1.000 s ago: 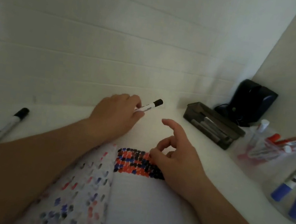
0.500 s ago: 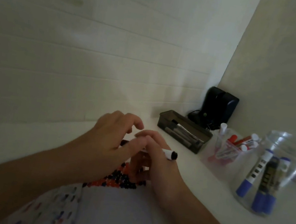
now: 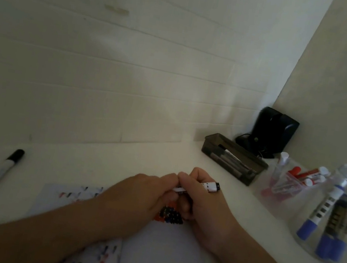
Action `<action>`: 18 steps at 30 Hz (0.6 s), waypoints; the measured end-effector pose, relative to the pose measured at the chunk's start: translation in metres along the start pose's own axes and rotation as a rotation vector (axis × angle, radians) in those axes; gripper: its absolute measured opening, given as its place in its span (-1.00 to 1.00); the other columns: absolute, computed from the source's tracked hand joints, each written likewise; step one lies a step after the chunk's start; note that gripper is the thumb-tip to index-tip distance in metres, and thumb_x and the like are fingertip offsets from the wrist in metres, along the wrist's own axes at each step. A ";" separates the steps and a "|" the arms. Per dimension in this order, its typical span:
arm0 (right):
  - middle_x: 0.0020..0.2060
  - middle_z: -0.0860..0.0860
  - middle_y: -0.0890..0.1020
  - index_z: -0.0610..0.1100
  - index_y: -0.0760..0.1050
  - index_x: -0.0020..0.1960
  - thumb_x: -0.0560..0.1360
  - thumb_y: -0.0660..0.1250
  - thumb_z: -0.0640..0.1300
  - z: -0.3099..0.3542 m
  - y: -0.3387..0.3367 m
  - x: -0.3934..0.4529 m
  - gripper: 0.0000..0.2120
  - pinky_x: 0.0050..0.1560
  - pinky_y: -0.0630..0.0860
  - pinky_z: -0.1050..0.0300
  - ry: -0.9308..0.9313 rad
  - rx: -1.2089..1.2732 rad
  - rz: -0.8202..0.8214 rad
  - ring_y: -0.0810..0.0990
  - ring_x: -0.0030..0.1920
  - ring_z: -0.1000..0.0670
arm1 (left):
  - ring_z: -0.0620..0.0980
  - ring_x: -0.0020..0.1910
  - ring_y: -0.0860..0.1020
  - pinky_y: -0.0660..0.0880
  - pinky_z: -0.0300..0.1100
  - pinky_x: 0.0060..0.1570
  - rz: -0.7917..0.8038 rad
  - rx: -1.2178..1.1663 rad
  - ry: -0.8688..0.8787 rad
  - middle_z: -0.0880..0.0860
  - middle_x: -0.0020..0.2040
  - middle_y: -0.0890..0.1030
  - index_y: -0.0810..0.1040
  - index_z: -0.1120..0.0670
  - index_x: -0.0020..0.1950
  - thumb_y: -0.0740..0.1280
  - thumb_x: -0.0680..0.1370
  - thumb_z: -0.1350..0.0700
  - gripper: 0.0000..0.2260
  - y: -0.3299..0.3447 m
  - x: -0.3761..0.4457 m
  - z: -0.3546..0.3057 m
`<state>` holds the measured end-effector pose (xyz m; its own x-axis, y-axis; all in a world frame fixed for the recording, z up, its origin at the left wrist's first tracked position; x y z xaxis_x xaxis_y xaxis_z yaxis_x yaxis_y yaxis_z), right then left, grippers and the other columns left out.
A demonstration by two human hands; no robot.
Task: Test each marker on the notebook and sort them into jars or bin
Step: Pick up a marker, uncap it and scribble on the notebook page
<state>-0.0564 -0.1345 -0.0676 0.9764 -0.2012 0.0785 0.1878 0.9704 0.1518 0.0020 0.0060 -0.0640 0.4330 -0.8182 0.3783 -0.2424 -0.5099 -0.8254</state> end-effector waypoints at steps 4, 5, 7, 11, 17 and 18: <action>-0.42 -0.13 0.46 -0.19 0.37 -0.11 0.64 0.32 -0.12 0.003 0.000 0.000 -0.78 -0.45 0.28 0.17 0.068 -0.021 0.048 0.37 -0.44 0.01 | -0.17 -0.32 0.51 0.33 -0.34 -0.30 0.002 -0.066 -0.021 -0.16 -0.28 0.53 0.43 -0.19 0.25 0.15 0.72 -0.04 -0.86 0.000 0.002 0.004; -0.42 -0.13 0.47 -0.18 0.36 -0.12 0.64 0.31 -0.12 0.003 -0.001 -0.002 -0.78 -0.45 0.29 0.17 0.075 -0.014 0.055 0.38 -0.44 0.00 | -0.19 -0.33 0.51 0.32 -0.36 -0.31 0.012 -0.074 -0.024 -0.18 -0.30 0.51 0.45 -0.17 0.25 0.15 0.72 -0.04 -0.85 0.000 0.001 0.003; -0.43 -0.13 0.48 -0.17 0.34 -0.19 0.61 0.33 -0.13 0.001 -0.003 -0.004 -0.74 -0.46 0.30 0.19 0.055 0.021 0.053 0.40 -0.45 0.00 | -0.20 -0.34 0.51 0.31 -0.37 -0.32 0.015 -0.092 -0.042 -0.19 -0.32 0.51 0.49 -0.17 0.25 0.16 0.72 -0.06 -0.83 -0.002 0.001 0.001; -0.44 -0.15 0.49 -0.11 0.37 -0.27 0.51 0.40 -0.10 0.001 -0.004 -0.008 -0.74 -0.48 0.31 0.20 -0.013 0.032 0.064 0.41 -0.47 0.01 | -0.17 -0.31 0.52 0.43 -0.21 -0.25 0.049 -0.119 -0.072 -0.11 -0.26 0.57 0.46 -0.18 0.23 0.17 0.71 -0.11 -0.86 -0.005 0.001 -0.003; -0.30 -0.18 0.57 -0.14 0.62 -0.10 0.49 0.30 -0.11 0.023 -0.040 -0.023 -0.86 -0.26 0.39 0.06 0.007 -0.046 0.118 0.50 -0.31 -0.11 | -0.20 -0.17 0.48 0.37 -0.21 -0.21 0.151 0.110 -0.219 -0.19 -0.12 0.47 0.15 -0.29 0.25 0.30 0.41 -0.50 -0.43 0.000 -0.004 -0.009; -0.29 -0.20 0.59 -0.15 0.65 -0.10 0.47 0.33 -0.11 0.026 -0.046 -0.024 -0.85 -0.26 0.40 0.06 0.007 -0.068 0.142 0.51 -0.30 -0.13 | -0.20 -0.11 0.47 0.37 -0.20 -0.15 0.166 0.186 -0.210 -0.22 -0.07 0.44 0.18 -0.32 0.25 0.28 0.39 -0.53 -0.42 0.001 -0.005 -0.009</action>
<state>-0.0911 -0.1775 -0.0506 0.9944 -0.0605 0.0872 0.0542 0.9959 0.0728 -0.0077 0.0069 -0.0632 0.5752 -0.8036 0.1529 -0.1707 -0.3007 -0.9383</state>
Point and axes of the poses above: each hand's wrist, its own x-axis towards the middle knuckle, its own y-axis out of the palm, z = x × y, the point moved 4 cm from there along x, towards the middle knuckle
